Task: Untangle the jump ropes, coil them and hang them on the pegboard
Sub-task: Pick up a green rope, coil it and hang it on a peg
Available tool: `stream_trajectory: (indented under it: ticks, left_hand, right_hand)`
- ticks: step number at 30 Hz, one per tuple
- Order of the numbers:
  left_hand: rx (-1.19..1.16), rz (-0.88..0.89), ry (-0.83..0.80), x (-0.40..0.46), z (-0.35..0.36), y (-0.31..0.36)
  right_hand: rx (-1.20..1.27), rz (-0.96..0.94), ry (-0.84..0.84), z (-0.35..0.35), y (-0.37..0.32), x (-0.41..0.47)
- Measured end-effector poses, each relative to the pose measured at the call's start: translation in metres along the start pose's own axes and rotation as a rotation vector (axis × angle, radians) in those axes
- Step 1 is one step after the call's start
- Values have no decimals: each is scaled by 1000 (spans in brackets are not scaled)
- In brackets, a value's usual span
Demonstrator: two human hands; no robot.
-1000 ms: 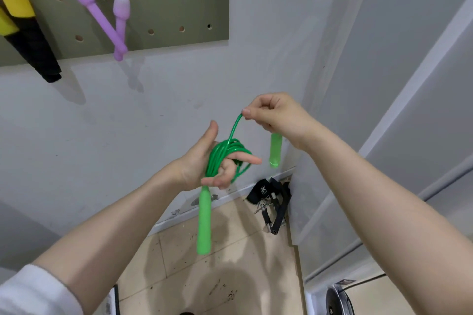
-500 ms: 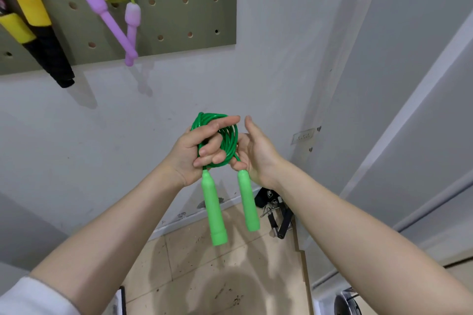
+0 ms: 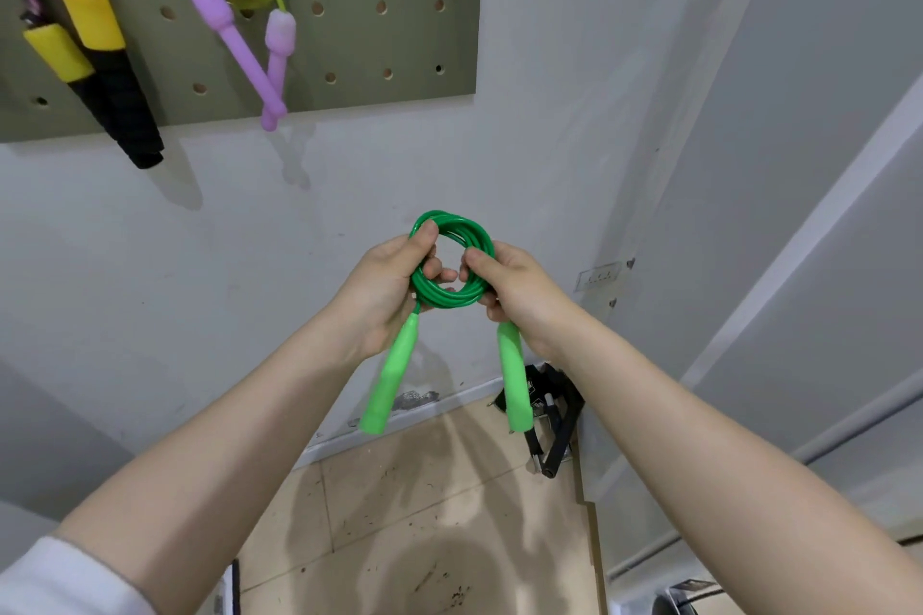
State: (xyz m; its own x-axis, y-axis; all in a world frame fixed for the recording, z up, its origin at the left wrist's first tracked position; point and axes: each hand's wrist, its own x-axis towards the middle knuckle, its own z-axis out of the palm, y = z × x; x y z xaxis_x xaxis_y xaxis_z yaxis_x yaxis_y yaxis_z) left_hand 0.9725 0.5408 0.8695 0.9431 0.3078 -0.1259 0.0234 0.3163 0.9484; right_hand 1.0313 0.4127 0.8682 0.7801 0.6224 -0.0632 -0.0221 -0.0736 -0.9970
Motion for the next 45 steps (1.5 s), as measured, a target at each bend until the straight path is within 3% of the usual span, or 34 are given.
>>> stream_trajectory:
  ticks: [3,7,11,13,15,18,21,25,30,32,34,37,39,41,45]
  left_hand:
    - [-4,26,37,-1,7,-2]
    - [30,-73,49,1,-2,1]
    - [201,-100,51,3,-16,3]
    - [288,-112,63,3,-19,2]
    - [324,-126,73,3,-19,1]
    - [380,-132,60,2,-16,-2]
    - [385,-135,-8,1,-9,-6]
    - [353,-141,-31,1,-6,-6]
    - [382,-50,23,1,-1,-5]
    - [320,11,27,0,6,-1]
    - [326,62,33,-1,8,1]
    - [295,64,-6,-5,7,4]
    - [300,56,-30,-4,7,8]
    - [305,52,-47,-2,8,14]
    - [289,36,-13,4,13,15]
  right_hand:
    - [62,2,-46,-5,8,1]
    - [129,101,-204,-24,16,-1]
    - [-279,203,-340,-47,14,-6]
    - [-377,162,-289,-52,7,-3]
    - [-218,123,-168,-51,-5,1]
    - [241,87,-36,-38,-23,2]
    - [309,31,79,-23,-29,2]
    - [-132,-355,342,-16,-16,3]
    - [-947,-877,350,-1,9,6]
    - [-1051,-868,364,5,16,9]
    - [-813,-593,234,7,13,6]
    - [97,-109,-61,-3,5,8]
    - [530,39,-237,-14,-3,12]
    - [600,29,-265,-17,-5,17]
    - [486,35,-168,-2,-1,21]
